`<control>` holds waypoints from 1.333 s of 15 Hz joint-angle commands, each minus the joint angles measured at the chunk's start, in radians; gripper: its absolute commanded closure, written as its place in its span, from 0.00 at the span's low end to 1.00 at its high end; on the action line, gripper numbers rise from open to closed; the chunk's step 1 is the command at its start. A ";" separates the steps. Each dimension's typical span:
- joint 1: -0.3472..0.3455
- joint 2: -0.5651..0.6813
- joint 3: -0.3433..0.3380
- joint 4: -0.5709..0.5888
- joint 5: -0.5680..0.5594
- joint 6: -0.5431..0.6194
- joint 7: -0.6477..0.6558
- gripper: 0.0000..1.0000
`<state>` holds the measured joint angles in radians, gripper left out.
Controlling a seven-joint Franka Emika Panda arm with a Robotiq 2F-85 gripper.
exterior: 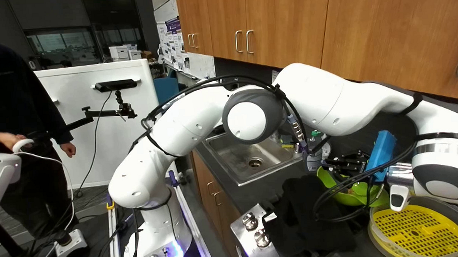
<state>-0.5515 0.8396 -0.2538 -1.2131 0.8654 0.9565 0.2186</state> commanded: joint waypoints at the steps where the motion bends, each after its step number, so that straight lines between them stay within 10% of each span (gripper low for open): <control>1: -0.012 0.002 -0.001 0.010 -0.013 -0.019 -0.005 0.95; 20: -0.027 0.181 0.037 0.315 0.009 -0.116 0.041 0.95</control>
<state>-0.5733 0.9821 -0.2334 -0.9799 0.8677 0.8823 0.2277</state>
